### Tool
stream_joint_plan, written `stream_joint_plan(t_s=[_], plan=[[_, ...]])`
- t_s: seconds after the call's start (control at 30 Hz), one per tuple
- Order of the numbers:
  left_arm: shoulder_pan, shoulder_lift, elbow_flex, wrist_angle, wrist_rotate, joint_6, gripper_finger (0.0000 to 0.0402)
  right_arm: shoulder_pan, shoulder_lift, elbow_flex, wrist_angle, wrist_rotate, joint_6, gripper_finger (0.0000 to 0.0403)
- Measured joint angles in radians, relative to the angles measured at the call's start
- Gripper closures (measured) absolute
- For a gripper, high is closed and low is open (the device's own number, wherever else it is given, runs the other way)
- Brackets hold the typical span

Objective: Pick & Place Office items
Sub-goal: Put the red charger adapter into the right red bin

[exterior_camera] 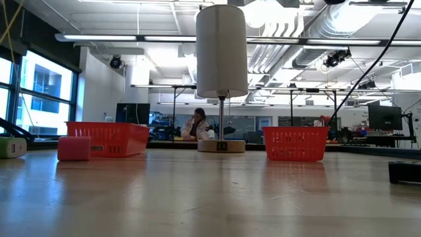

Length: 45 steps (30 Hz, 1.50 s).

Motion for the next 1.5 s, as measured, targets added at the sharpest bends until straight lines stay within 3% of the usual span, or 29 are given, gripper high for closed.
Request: stream_joint_plan(t_s=[0.2, 0.53, 1.5], plan=[[0.000, 0.000, 0.000, -0.001, -0.004, -0.003, 0.0184, -0.010, 0.000, 0.000, -0.028, -0.010, -0.008, 0.0145], [-0.002, 0.000, 0.000, -0.012, -0.013, 0.002, 0.0183, -0.039, 0.000, 0.000, -0.028, -0.078, 0.007, 0.0282], [-0.029, 0.002, 0.000, 0.039, -0.091, 0.000, 0.0182, -0.039, -0.002, 0.002, -0.042, -0.082, -0.043, 0.0283]])
